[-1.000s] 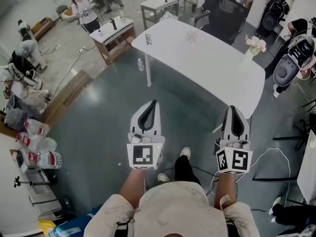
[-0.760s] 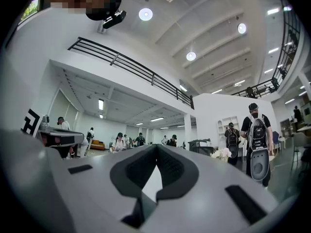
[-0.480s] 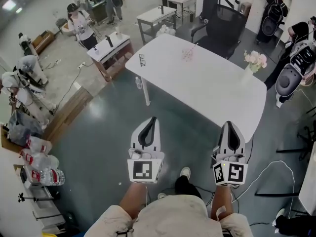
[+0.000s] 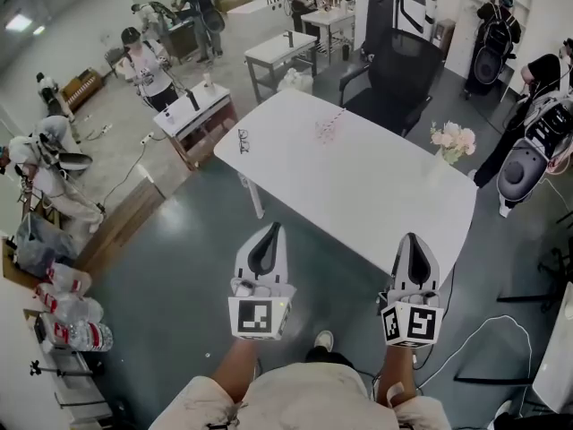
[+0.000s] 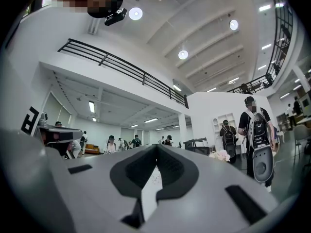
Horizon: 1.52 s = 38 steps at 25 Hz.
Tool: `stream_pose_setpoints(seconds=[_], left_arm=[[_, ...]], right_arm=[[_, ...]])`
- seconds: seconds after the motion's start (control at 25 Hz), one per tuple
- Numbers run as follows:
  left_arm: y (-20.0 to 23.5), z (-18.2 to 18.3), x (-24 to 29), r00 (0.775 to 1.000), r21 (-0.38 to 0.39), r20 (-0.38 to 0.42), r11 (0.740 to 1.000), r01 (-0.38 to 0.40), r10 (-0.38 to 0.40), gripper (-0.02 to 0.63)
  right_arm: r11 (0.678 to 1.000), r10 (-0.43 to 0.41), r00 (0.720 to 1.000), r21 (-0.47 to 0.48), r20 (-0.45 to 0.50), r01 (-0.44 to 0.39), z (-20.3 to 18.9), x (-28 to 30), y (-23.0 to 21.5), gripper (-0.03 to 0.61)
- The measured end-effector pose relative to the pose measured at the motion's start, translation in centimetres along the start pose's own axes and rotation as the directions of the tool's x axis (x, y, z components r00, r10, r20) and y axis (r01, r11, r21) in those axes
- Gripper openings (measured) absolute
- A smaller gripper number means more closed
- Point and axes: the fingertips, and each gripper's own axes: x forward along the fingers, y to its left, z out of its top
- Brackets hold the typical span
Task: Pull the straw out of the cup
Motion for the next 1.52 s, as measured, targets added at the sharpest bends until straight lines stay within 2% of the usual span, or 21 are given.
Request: stream_pose_setpoints(seconds=[0.2,0.52,0.8,1.32,1.52], left_arm=[[-2.0,0.0,3.0,1.0,0.025,-0.007,1.0,-0.014,0.014,0.006],[-3.2,0.1,5.8,1.0,0.047,0.009,0.999,-0.025,0.024,0.005],[-3.2,-1.0,8.1,1.0,0.037,0.013,0.999,-0.023,0.022,0.006],[3.5,-3.9,18.7,1.0,-0.035,0.03,0.999,0.001,0.0,0.006],[6.7,-4.6,23.1,0.999,-0.034,0.031,0.999,0.027,-0.026,0.006]], right_arm=[[1.0,0.028,1.0,0.009,-0.007,-0.028,-0.6,1.8,-2.9,0.002],[0.998,0.057,0.998,0.019,-0.003,-0.057,-1.2,4.1,-4.2,0.002],[0.998,0.053,0.999,0.02,0.011,-0.054,-1.9,6.3,-5.2,0.002],[0.998,0.051,0.998,-0.03,-0.023,-0.052,-3.3,18.6,-2.7,0.002],[0.998,0.037,0.999,-0.041,-0.034,-0.038,-3.5,24.0,-1.4,0.002]])
